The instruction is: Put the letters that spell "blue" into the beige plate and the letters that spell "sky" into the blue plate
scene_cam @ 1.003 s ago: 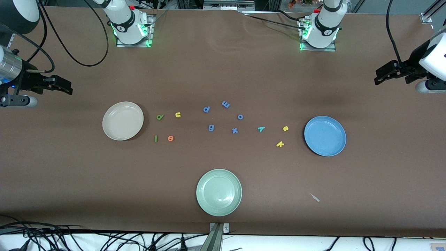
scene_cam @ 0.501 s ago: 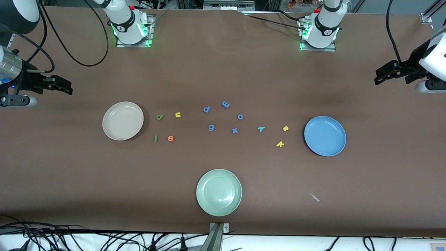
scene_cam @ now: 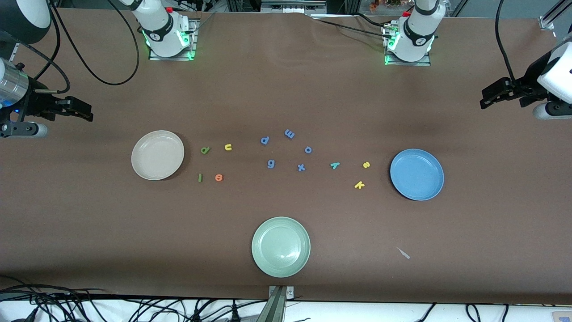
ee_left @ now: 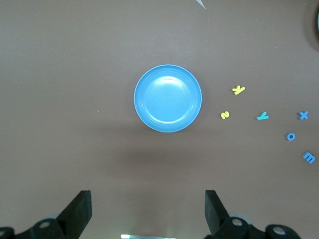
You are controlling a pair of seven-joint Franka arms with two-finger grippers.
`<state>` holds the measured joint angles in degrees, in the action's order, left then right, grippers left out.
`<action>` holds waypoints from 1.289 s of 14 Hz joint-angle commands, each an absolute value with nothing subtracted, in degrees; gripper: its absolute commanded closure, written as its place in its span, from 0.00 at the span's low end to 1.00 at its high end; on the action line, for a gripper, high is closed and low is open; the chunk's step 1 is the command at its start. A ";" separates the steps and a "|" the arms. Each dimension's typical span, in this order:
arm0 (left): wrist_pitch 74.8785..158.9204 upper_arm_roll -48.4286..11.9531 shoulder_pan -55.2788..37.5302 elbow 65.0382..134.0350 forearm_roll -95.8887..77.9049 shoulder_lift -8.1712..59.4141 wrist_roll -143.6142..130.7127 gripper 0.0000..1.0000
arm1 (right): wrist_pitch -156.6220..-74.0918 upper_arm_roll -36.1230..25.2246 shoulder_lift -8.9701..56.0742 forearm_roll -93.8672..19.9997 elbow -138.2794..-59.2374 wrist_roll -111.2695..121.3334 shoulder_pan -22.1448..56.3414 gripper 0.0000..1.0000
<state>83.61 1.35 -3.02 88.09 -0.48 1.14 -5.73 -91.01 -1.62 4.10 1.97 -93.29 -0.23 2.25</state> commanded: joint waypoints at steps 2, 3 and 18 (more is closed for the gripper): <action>82.44 1.14 -2.72 86.31 -0.18 1.85 -5.89 0.00 | -90.26 -1.41 4.39 1.58 -92.64 0.09 2.11 0.00; 82.35 1.14 -2.72 86.22 -0.18 1.85 -5.89 0.00 | -90.52 -1.23 4.74 1.50 -92.64 -0.61 2.37 0.00; 79.80 -0.88 -3.60 86.31 -1.67 1.49 -5.27 0.00 | -124.42 -0.09 29.00 -1.14 -99.38 -24.59 19.15 0.00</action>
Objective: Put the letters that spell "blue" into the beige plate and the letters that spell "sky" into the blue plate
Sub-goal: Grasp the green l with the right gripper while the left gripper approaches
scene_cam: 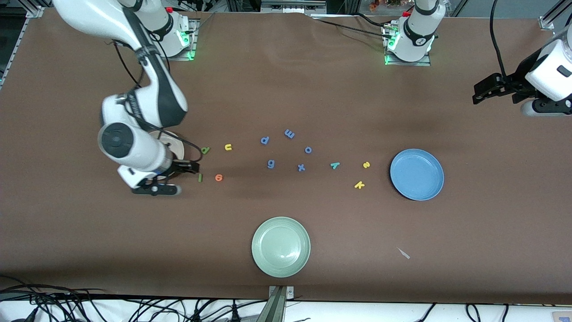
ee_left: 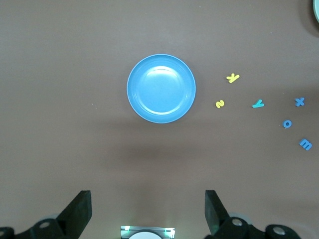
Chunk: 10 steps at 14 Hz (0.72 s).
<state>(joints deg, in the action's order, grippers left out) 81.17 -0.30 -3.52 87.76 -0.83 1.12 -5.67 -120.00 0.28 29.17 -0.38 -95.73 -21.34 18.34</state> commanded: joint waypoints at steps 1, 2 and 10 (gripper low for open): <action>80.33 -0.88 -3.60 86.74 -1.76 1.58 -5.27 0.00 | -128.11 -0.09 29.09 -1.14 -101.93 -26.35 20.81 0.00; 80.94 -0.97 -3.69 87.10 -2.98 1.67 -5.45 0.00 | -131.02 -0.09 29.27 -1.14 -103.95 -28.11 21.26 0.00; 108.60 -1.32 -6.93 106.41 -4.92 4.21 -4.92 0.00 | -134.91 0.00 33.74 -1.40 -104.68 -26.99 18.37 0.00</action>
<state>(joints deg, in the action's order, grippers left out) 102.37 -1.48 -4.86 101.10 -3.56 3.83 -5.54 -133.73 -0.31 32.35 -0.39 -105.09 -28.34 19.77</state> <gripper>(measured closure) 0.000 0.000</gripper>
